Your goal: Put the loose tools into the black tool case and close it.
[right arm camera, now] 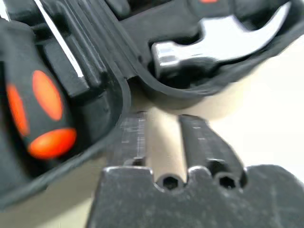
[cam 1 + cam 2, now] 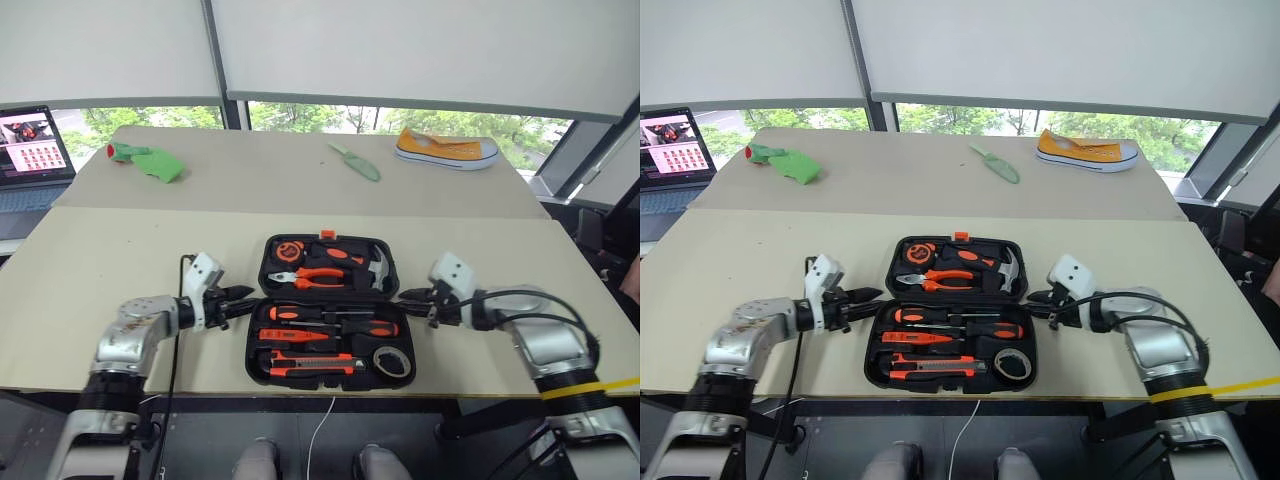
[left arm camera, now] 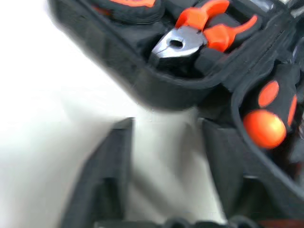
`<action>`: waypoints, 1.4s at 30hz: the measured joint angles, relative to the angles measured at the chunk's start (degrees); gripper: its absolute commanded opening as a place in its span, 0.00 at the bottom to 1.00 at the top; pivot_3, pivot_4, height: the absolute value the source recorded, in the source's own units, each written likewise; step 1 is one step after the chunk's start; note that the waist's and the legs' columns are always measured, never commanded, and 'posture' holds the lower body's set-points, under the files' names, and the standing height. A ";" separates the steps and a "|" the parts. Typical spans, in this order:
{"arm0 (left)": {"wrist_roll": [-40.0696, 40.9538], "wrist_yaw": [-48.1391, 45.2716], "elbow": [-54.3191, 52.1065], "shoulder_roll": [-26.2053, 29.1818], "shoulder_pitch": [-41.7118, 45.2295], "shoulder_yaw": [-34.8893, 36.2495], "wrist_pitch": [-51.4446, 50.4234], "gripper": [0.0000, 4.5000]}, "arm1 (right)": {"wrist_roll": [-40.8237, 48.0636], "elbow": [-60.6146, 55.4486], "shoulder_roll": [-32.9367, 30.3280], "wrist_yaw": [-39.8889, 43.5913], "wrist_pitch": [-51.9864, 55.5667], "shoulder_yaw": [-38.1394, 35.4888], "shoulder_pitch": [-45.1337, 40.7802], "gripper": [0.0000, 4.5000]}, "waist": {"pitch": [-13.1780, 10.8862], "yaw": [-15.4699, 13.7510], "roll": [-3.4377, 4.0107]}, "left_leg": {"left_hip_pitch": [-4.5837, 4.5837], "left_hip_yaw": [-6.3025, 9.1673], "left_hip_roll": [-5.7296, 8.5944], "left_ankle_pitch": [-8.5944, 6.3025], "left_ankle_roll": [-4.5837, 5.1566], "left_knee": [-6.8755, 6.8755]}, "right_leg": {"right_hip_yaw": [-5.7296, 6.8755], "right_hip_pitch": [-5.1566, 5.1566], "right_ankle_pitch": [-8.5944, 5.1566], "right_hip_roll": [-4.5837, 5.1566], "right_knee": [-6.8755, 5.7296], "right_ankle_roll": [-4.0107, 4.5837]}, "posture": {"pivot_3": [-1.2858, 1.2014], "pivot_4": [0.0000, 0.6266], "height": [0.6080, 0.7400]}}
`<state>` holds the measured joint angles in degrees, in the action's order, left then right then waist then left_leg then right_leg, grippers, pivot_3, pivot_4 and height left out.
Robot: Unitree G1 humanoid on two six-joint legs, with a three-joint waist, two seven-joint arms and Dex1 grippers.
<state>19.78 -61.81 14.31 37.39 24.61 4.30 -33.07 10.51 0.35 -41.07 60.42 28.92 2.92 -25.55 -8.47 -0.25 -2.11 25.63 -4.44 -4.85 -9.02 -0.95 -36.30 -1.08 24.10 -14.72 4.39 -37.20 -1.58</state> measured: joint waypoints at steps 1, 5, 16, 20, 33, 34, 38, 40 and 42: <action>1.08 -0.64 -0.36 0.92 0.08 0.64 -1.74 0.91 | 0.54 -2.02 -1.21 -0.48 3.10 -0.51 -0.24 0.65 | 0.00 0.09 0.00 | -0.01 0.01 -0.01 0.00 0.00 0.00 | 0.00 0.00 0.00 0.00 -0.01 0.01 | 0.52 0.24 1.00; 3.05 0.56 -1.10 2.25 5.05 1.14 -9.54 1.00 | 0.29 -5.17 -4.28 -4.41 23.36 1.69 -8.14 0.94 | -0.04 0.14 -0.06 | 0.01 0.02 0.00 0.05 0.01 -0.10 | 0.00 0.02 0.02 0.00 -0.03 0.06 | 0.52 0.24 1.00; 1.74 13.27 9.94 -3.58 22.10 -2.70 -28.49 1.00 | 2.28 14.53 7.24 -14.77 43.15 5.28 -26.62 0.94 | -0.05 0.12 -0.06 | 0.50 0.21 0.07 0.07 0.09 -0.19 | 0.08 0.29 0.05 -0.03 -0.02 -0.02 | 0.52 0.24 1.00; 1.72 14.05 11.34 -4.07 22.82 -3.23 -29.49 1.00 | 1.42 19.58 8.25 -16.68 41.91 5.80 -27.23 0.89 | -0.05 0.15 -0.06 | 0.52 0.22 0.08 0.05 0.12 -0.19 | 0.09 0.30 0.05 -0.02 -0.01 -0.02 | 0.52 0.24 1.00; 1.32 15.26 15.05 -6.79 24.66 -3.51 -28.33 0.23 | 3.05 25.15 11.21 -17.71 41.58 4.47 -29.30 0.00 | -0.05 0.19 -0.06 | 0.41 0.43 0.14 0.10 0.08 -0.59 | 0.12 0.12 0.06 -0.01 -0.44 -0.02 | 0.52 0.24 1.00; 1.76 15.29 15.31 -7.37 24.62 -2.82 -28.18 0.14 | 3.34 25.49 11.42 -18.19 41.51 3.26 -29.05 0.00 | -0.05 0.16 -0.06 | 0.41 0.45 0.16 0.16 0.10 -0.59 | 0.12 0.11 0.07 -0.01 -0.47 -0.02 | 0.52 0.24 1.00; 2.50 15.66 15.42 -8.04 23.23 0.41 -24.77 0.01 | 4.48 23.63 12.96 -19.30 35.14 -1.51 -25.32 0.00 | -0.05 0.36 -0.06 | 0.41 0.53 0.18 0.29 0.16 -0.57 | 0.11 0.12 0.12 -0.03 -0.51 -0.01 | 0.52 0.24 1.00; 2.93 15.15 15.07 -8.62 21.27 2.18 -20.53 0.01 | 4.72 20.51 13.20 -18.70 27.85 -3.04 -21.47 0.00 | -0.07 0.50 -0.03 | 0.50 0.55 0.19 0.30 0.15 -0.55 | 0.11 0.21 0.12 -0.04 -0.52 -0.01 | 0.52 0.24 1.00; 3.11 14.01 13.62 -9.42 18.27 4.00 -13.63 0.01 | 4.26 15.66 12.79 -17.16 18.56 -3.47 -16.54 0.00 | -0.10 0.55 0.02 | 0.55 0.57 0.21 0.30 0.14 -0.51 | 0.11 0.24 0.10 -0.02 -0.49 -0.04 | 0.52 0.24 1.00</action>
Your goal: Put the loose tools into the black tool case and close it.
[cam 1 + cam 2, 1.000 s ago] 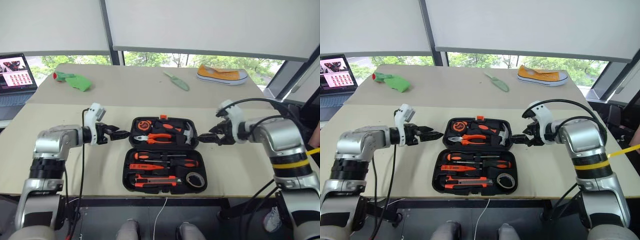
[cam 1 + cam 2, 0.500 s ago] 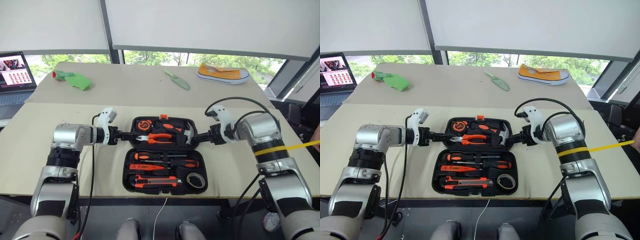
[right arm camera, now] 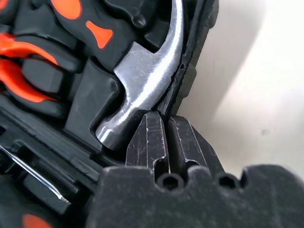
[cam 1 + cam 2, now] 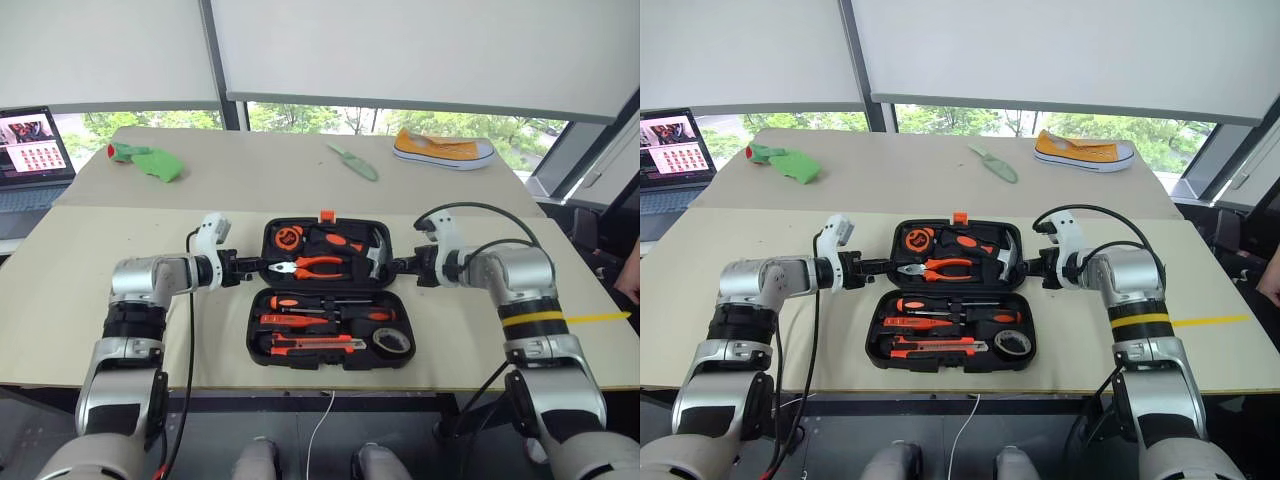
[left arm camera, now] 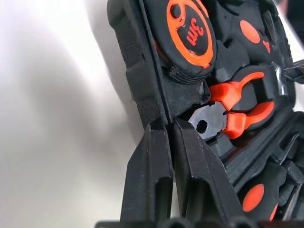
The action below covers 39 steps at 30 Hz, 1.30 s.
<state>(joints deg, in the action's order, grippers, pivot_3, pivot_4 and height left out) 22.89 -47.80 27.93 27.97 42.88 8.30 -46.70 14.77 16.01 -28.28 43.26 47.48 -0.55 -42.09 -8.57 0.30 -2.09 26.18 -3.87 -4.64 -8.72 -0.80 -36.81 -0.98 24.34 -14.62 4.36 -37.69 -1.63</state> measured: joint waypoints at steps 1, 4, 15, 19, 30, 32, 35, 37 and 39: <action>0.02 -0.54 -0.67 -0.49 -1.36 0.78 3.55 0.01 | -0.20 -1.53 -0.27 0.37 -4.14 -0.04 1.66 0.00 | -0.04 0.00 0.05 | 0.04 0.00 0.02 0.00 0.00 0.04 | 0.00 0.03 -0.01 0.01 0.04 -0.01 | 0.52 0.24 1.00; -0.02 -2.10 -2.52 -2.03 -4.99 2.26 14.84 0.01 | -2.41 -4.75 -0.93 0.85 -18.12 0.07 6.01 0.00 | -0.08 -0.05 0.05 | 0.10 -0.01 0.03 -0.01 0.00 0.09 | 0.00 0.05 -0.01 0.02 0.12 -0.02 | 0.52 0.24 1.00; -5.17 -7.90 -9.37 -3.31 -21.22 1.57 55.02 0.01 | -19.44 -3.91 -8.35 -3.74 -74.35 3.97 22.48 0.00 | -0.09 -0.07 0.06 | -0.07 -0.07 0.04 -0.03 0.00 0.11 | -0.03 -0.12 -0.02 0.05 0.24 -0.03 | 0.52 0.24 1.00; -6.33 -12.59 -10.55 0.35 -28.77 0.78 64.73 0.30 | -28.40 -1.06 -12.63 -10.90 -91.65 4.46 27.48 0.08 | -0.07 0.28 0.08 | -0.54 -0.18 0.03 -0.04 -0.01 0.31 | -0.12 -0.45 -0.04 0.07 0.32 -0.01 | 0.52 0.24 1.00; -6.85 -11.35 -4.23 7.16 -31.53 3.21 62.60 0.57 | -19.01 -3.07 -17.77 -7.18 -89.60 3.87 39.56 0.38 | -0.08 0.16 0.00 | -1.19 -0.21 -0.08 -0.03 -0.01 0.48 | -0.03 -1.22 -0.11 0.10 0.65 0.19 | 0.52 0.24 1.00; -6.74 -11.91 -3.08 7.46 -29.50 2.96 60.16 0.45 | -10.76 -7.31 -19.65 -3.27 -82.67 2.30 43.77 0.25 | -0.09 -0.32 0.00 | -1.18 -0.20 -0.08 -0.03 -0.01 0.50 | -0.03 -1.23 -0.08 0.09 0.67 0.09 | 0.52 0.24 1.00; -6.73 -12.88 -1.74 6.95 -22.97 1.30 56.48 0.18 | 1.92 -17.43 -23.91 3.76 -70.22 0.44 51.34 0.01 | -0.06 -0.90 -0.04 | -1.15 -0.19 -0.10 -0.03 -0.01 0.48 | 0.00 -1.24 -0.08 0.06 0.69 0.08 | 0.52 0.24 1.00; -7.11 -13.52 -0.09 6.29 -18.38 -0.61 54.99 0.02 | 5.29 -22.98 -26.56 7.08 -64.81 0.27 55.62 0.00 | -0.06 -1.20 -0.04 | -1.15 -0.16 -0.07 -0.03 -0.01 0.48 | 0.01 -1.24 -0.10 0.06 0.67 0.06 | 0.52 0.24 1.00; -8.48 -13.81 2.90 5.41 -13.53 -3.01 53.81 0.01 | 7.02 -27.98 -27.66 9.24 -60.00 0.60 58.58 0.00 | -0.04 -1.18 -0.08 | -1.14 -0.15 -0.07 -0.03 -0.01 0.46 | 0.02 -1.23 -0.24 0.04 0.68 -0.15 | 0.52 0.24 1.00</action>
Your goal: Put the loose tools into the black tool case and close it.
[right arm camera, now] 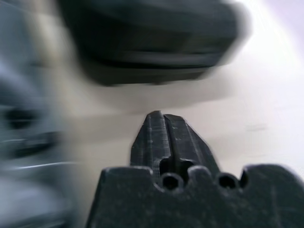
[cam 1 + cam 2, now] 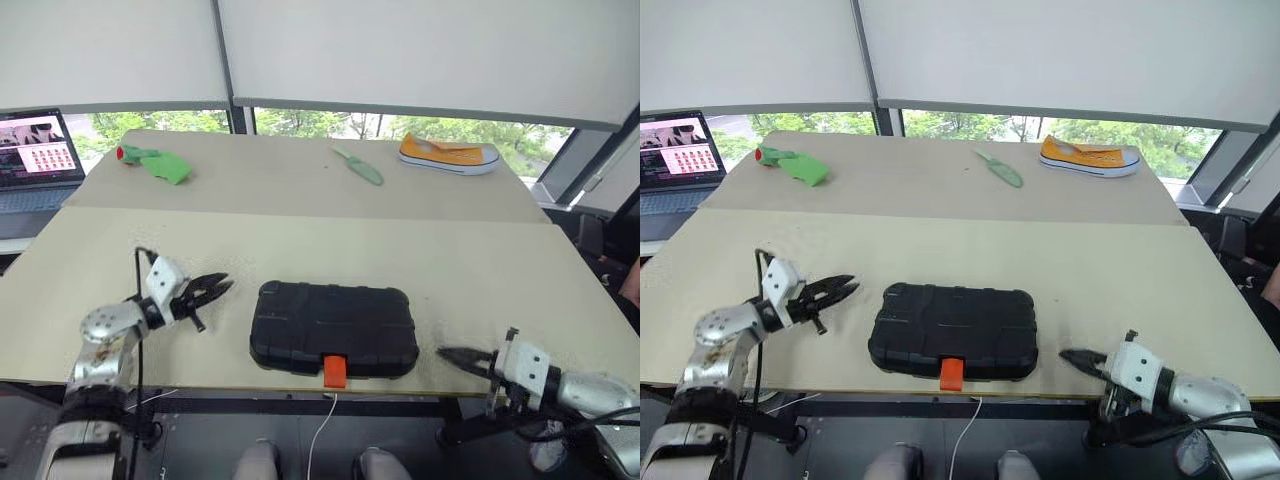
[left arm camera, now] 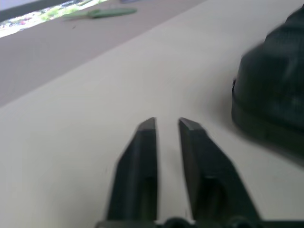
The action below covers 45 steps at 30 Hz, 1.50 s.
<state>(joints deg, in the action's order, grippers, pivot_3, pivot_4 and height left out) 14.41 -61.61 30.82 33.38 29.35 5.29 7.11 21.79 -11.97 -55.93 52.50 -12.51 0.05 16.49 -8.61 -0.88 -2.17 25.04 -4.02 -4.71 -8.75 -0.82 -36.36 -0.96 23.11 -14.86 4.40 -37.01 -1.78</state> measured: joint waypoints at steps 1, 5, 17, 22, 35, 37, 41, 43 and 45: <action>-1.02 -0.15 1.76 -0.38 2.14 -1.14 -0.01 0.01 | 0.45 -2.05 -0.05 0.45 2.10 0.62 0.51 0.00 | 0.00 0.08 -0.01 | 0.01 0.00 0.01 0.00 0.00 0.00 | 0.00 0.01 -0.06 -0.01 0.00 -0.11 | 0.52 0.24 1.00; -6.42 -1.12 12.87 -1.47 12.02 -6.41 0.09 0.01 | -0.20 -9.28 2.55 0.27 10.08 5.52 -2.87 0.00 | -0.01 0.79 -0.11 | 0.03 0.10 0.00 0.00 0.00 -0.02 | -0.02 0.08 -0.05 -0.12 0.00 -0.15 | 0.52 0.24 1.00; -8.08 -13.71 23.03 -0.56 14.79 -8.46 1.82 0.01 | -9.31 -6.32 12.34 -2.72 20.01 12.34 -16.82 0.00 | -0.08 0.60 -0.24 | 0.26 0.11 0.01 -0.01 0.00 -0.06 | 0.04 0.23 0.06 -0.08 -0.02 0.09 | 0.52 0.24 1.00; -5.34 -14.57 17.18 0.55 8.83 -5.56 -0.23 0.01 | -12.95 2.39 17.32 -4.82 19.89 12.80 -23.31 0.00 | -0.08 1.15 -0.23 | 0.26 0.11 -0.02 0.00 0.00 -0.07 | 0.03 0.24 0.14 -0.09 -0.08 0.22 | 0.52 0.24 1.00; 7.22 -16.73 -1.24 7.09 3.50 3.59 -14.81 0.01 | -9.05 10.54 17.13 0.96 12.81 5.54 -24.18 0.00 | -0.09 0.15 -0.23 | 0.24 0.12 0.04 -0.01 0.00 -0.05 | 0.10 0.12 0.09 -0.01 -0.02 0.15 | 0.52 0.24 1.00; 9.21 -18.48 -7.50 6.57 4.02 1.62 -19.97 0.01 | -4.72 8.71 17.51 3.11 12.80 3.35 -22.59 0.00 | -0.09 0.13 -0.22 | 0.24 0.12 0.08 -0.01 0.00 -0.05 | 0.06 0.08 0.07 0.01 -0.02 0.12 | 0.52 0.24 1.00; 10.00 -16.15 -17.96 -1.20 5.13 -6.65 -27.12 0.01 | -2.03 3.16 18.29 3.74 11.22 0.81 -21.45 0.00 | -0.09 0.19 -0.22 | 0.24 0.17 0.07 0.00 0.00 -0.16 | 0.05 0.04 0.06 -0.05 -0.05 0.07 | 0.52 0.24 1.00; 8.56 -14.29 -19.42 -3.88 5.36 -10.45 -27.98 0.01 | -1.12 0.83 18.99 3.70 11.04 0.71 -20.75 0.00 | -0.09 0.48 -0.22 | 0.24 0.20 0.06 0.00 0.00 -0.16 | -0.01 0.07 0.05 -0.13 -0.07 0.08 | 0.52 0.24 1.00; 5.44 -12.09 -19.23 -5.31 6.14 -13.71 -27.97 0.01 | -0.54 -1.01 19.46 3.62 11.55 0.83 -20.17 0.00 | -0.09 0.83 -0.21 | 0.23 0.24 0.06 0.00 0.00 -0.15 | -0.02 0.09 0.05 -0.17 -0.09 0.10 | 0.52 0.24 1.00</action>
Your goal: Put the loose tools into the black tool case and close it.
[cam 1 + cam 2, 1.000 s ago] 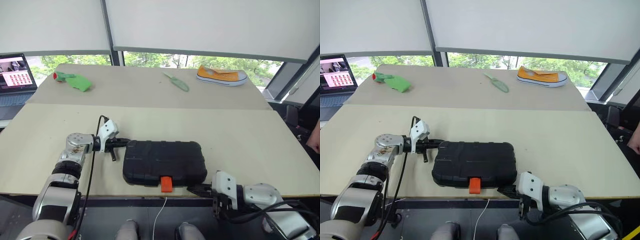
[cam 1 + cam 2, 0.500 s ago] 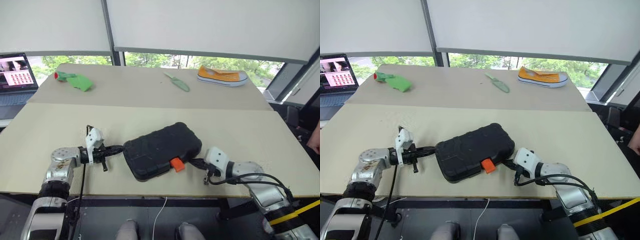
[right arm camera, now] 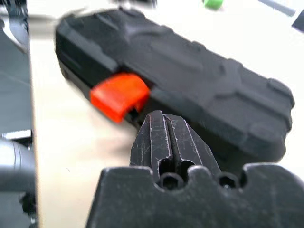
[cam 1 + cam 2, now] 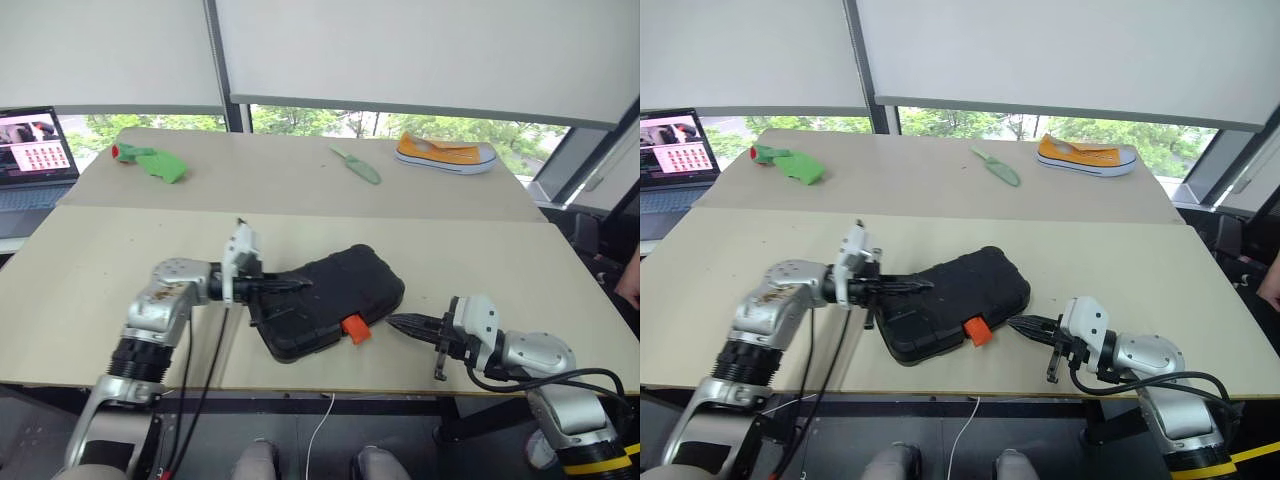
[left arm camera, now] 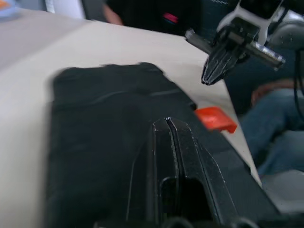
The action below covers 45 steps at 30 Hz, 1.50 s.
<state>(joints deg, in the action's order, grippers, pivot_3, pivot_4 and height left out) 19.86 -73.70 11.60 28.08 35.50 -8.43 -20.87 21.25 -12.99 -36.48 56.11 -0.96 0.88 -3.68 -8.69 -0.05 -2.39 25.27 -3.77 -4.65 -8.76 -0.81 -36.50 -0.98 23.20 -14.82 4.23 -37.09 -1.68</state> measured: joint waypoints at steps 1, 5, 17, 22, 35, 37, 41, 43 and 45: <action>-1.58 0.73 0.42 -0.51 0.41 -1.52 0.51 0.01 | 0.25 -1.01 0.06 0.00 0.32 0.37 -0.01 0.00 | 0.01 0.10 0.02 | -0.01 0.02 0.00 0.00 0.00 0.01 | 0.00 -0.01 0.00 -0.01 0.00 0.00 | 0.52 0.24 1.00; -7.12 1.41 1.59 -0.68 2.48 -6.61 3.92 0.01 | -0.12 -3.69 1.37 0.07 1.64 3.88 -0.07 0.00 | 0.27 -0.04 0.26 | -0.19 0.04 0.03 -0.01 0.00 0.01 | 0.00 -0.20 -0.06 0.04 0.03 -0.06 | 0.52 0.24 1.00; -8.12 3.54 1.63 -0.72 1.40 -6.39 3.60 0.01 | -8.58 7.47 6.85 -1.19 -0.04 10.35 -4.08 0.00 | 0.65 0.19 0.74 | -1.01 0.02 0.03 -0.02 -0.02 0.22 | 0.00 -0.87 -0.50 0.08 0.06 0.14 | 0.52 0.24 1.00; -8.16 3.64 1.61 -0.11 0.90 -5.81 3.61 0.01 | -9.83 11.44 8.32 -1.16 -1.13 10.93 -5.72 0.00 | 0.72 0.84 0.79 | -1.12 0.02 0.03 -0.01 -0.02 0.30 | -0.01 -0.92 -0.50 0.06 0.06 0.14 | 0.52 0.24 1.00; -8.35 5.29 2.52 -0.81 1.12 -5.25 3.66 0.01 | -12.40 16.64 11.13 -1.77 0.91 11.65 -8.95 0.00 | 0.72 1.04 0.79 | -1.14 0.03 0.03 -0.15 -0.25 0.38 | -0.05 -0.87 -0.47 0.03 0.05 0.18 | 0.52 0.24 1.00; -8.37 5.38 2.52 -0.84 1.07 -5.26 3.66 0.01 | -11.97 15.77 10.84 -1.55 2.39 11.63 -8.94 0.00 | 0.72 1.03 0.80 | -1.15 0.03 0.03 -0.16 -0.26 0.40 | -0.05 -0.86 -0.47 0.03 0.05 0.18 | 0.52 0.24 1.00; -8.37 5.55 2.47 -1.14 0.64 -5.34 3.62 0.01 | -11.67 9.95 7.04 -0.69 6.77 11.60 -8.62 0.00 | 0.78 0.86 0.84 | -1.15 0.02 0.05 -0.20 -0.31 0.43 | -0.05 -0.87 -0.51 0.08 0.08 0.17 | 0.52 0.24 1.00; -8.37 5.53 2.38 -1.22 0.52 -5.43 3.58 0.01 | -11.34 7.28 5.25 -0.23 8.86 11.41 -7.87 0.00 | 0.85 0.76 0.83 | -1.16 0.02 0.06 -0.20 -0.32 0.50 | -0.05 -0.87 -0.57 0.08 0.11 0.21 | 0.52 0.24 1.00; -8.37 5.48 2.16 -1.27 0.38 -5.55 3.52 0.01 | -11.02 5.58 3.68 -0.12 10.37 11.18 -6.00 0.00 | 0.88 0.72 0.84 | -1.16 0.02 0.07 -0.19 -0.31 0.54 | -0.04 -0.87 -0.65 0.09 0.12 0.23 | 0.52 0.24 1.00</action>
<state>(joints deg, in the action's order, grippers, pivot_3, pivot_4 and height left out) 11.48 -68.22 13.76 26.80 35.88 -13.98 -17.35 10.23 -7.40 -32.80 56.00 9.41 12.06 -9.68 -7.82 0.67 -1.55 24.11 -3.75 -4.58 -8.95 -1.12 -35.96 -1.03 22.33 -15.46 4.33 -36.97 -1.45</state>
